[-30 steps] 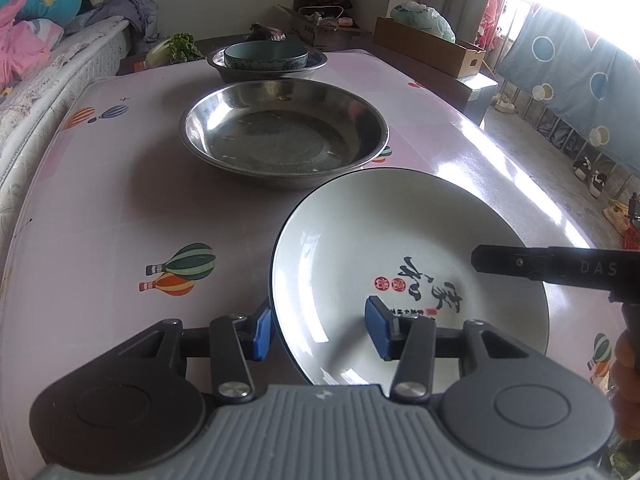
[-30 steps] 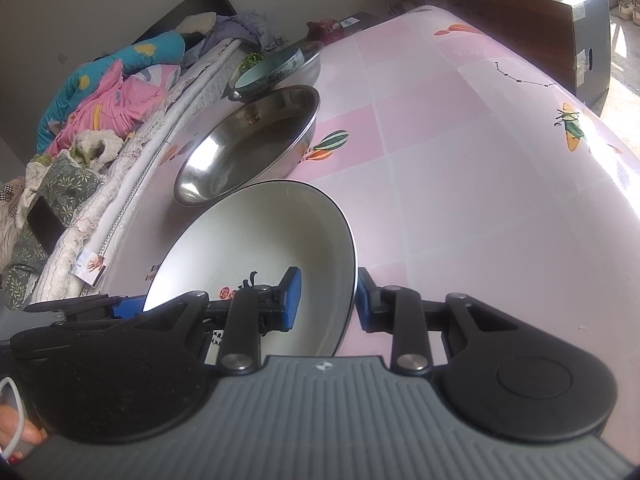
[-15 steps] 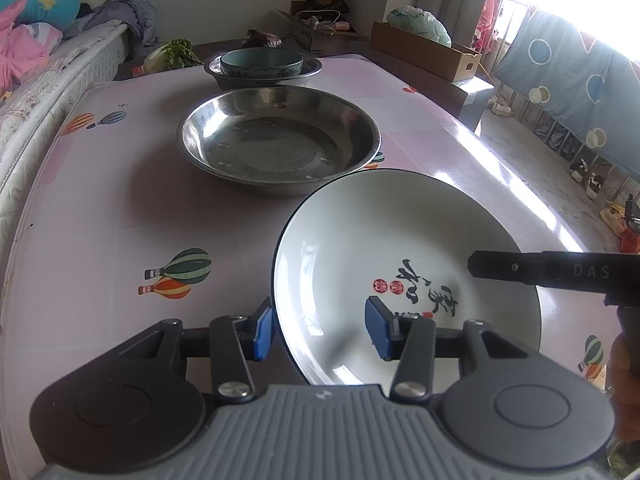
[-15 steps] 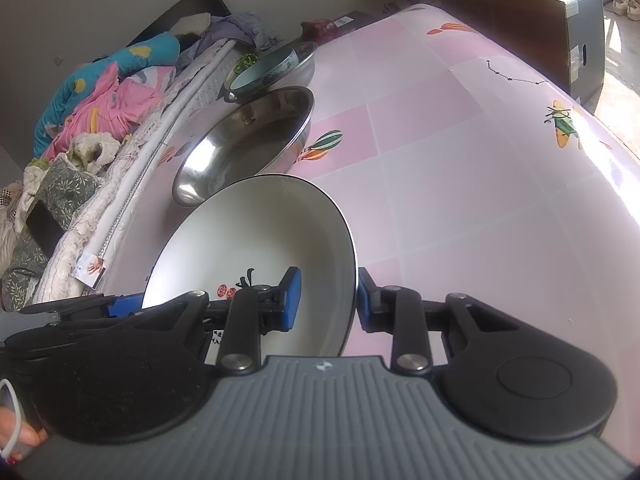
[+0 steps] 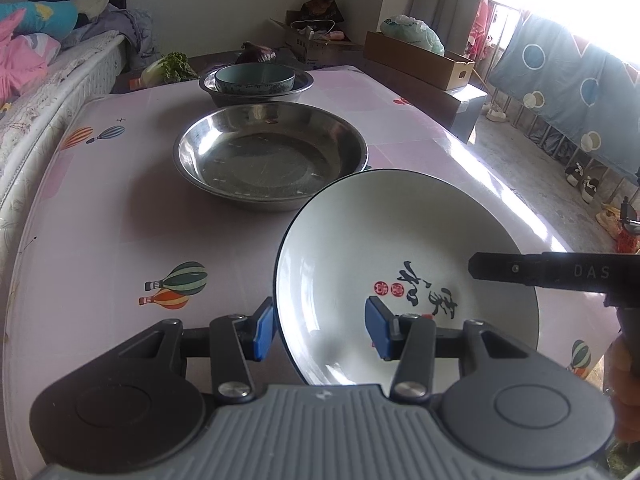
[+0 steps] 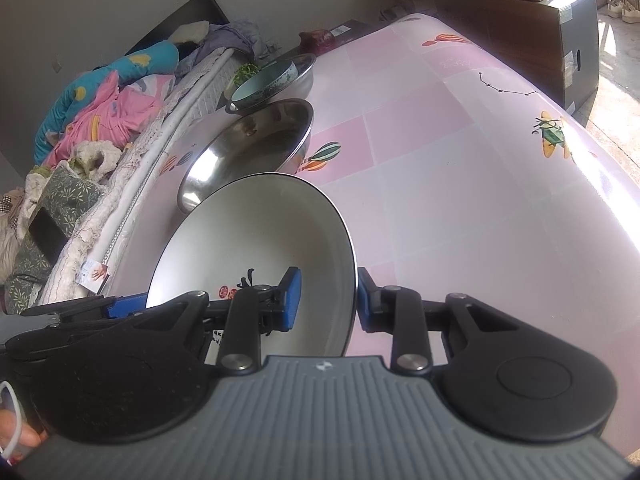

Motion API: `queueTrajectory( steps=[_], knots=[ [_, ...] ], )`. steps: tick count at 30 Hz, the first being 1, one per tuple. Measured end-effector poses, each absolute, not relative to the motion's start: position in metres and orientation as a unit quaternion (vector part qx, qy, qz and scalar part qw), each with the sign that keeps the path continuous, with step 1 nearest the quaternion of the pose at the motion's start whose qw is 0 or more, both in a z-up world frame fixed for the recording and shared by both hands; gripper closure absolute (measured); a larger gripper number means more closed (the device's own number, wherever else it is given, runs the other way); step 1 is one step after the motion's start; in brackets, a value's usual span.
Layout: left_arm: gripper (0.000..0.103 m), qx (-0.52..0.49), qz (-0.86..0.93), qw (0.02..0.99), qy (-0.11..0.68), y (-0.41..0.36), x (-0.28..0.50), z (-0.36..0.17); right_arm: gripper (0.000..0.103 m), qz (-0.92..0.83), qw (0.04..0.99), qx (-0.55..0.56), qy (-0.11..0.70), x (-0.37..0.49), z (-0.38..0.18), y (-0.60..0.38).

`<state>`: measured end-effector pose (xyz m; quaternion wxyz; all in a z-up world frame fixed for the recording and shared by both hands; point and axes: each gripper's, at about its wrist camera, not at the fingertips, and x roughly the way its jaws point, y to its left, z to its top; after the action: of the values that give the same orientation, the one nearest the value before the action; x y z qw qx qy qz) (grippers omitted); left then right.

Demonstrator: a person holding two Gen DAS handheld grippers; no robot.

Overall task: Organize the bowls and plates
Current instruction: 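Carry the white plate over the shallow stainless dish with the left tool, then lower the white plate into the stainless dish and open the left tool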

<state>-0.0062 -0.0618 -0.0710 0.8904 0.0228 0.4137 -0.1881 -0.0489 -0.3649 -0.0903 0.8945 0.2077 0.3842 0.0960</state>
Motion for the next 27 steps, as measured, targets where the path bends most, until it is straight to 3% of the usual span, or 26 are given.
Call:
queueTrajectory(
  steps=[27],
  knots=[
    [0.055, 0.000, -0.152, 0.914, 0.375, -0.041, 0.021, -0.038, 0.075, 0.119, 0.902, 0.213, 0.356, -0.012, -0.056, -0.352]
  ],
)
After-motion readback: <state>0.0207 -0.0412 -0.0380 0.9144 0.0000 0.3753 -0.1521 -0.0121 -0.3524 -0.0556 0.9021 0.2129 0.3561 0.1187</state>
